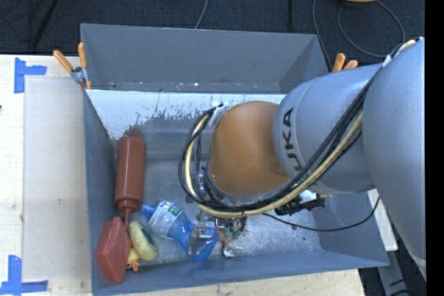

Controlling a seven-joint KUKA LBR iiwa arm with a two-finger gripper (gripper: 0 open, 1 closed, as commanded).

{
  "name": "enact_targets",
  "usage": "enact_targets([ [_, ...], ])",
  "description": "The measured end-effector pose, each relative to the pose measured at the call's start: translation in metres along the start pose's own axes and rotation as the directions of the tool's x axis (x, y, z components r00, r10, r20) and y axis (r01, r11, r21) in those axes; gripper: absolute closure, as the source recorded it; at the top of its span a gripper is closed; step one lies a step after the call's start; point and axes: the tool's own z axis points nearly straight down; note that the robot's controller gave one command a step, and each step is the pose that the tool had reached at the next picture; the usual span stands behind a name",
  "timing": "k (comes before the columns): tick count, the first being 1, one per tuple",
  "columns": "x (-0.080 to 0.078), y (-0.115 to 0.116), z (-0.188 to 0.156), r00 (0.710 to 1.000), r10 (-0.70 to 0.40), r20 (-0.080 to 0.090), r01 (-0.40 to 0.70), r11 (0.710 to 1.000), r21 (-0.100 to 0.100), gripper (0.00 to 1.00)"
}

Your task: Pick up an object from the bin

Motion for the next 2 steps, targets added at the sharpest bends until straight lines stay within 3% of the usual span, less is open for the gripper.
enact_targets([
  [1, 0.005, 0.003, 0.047, 0.994, 0.109, 0.002, -0.109, 0.994, -0.003, 0.00],
  [2, -0.004, -0.008, 0.067, 0.984, 0.178, 0.004, -0.178, 0.984, -0.007, 1.00],
])
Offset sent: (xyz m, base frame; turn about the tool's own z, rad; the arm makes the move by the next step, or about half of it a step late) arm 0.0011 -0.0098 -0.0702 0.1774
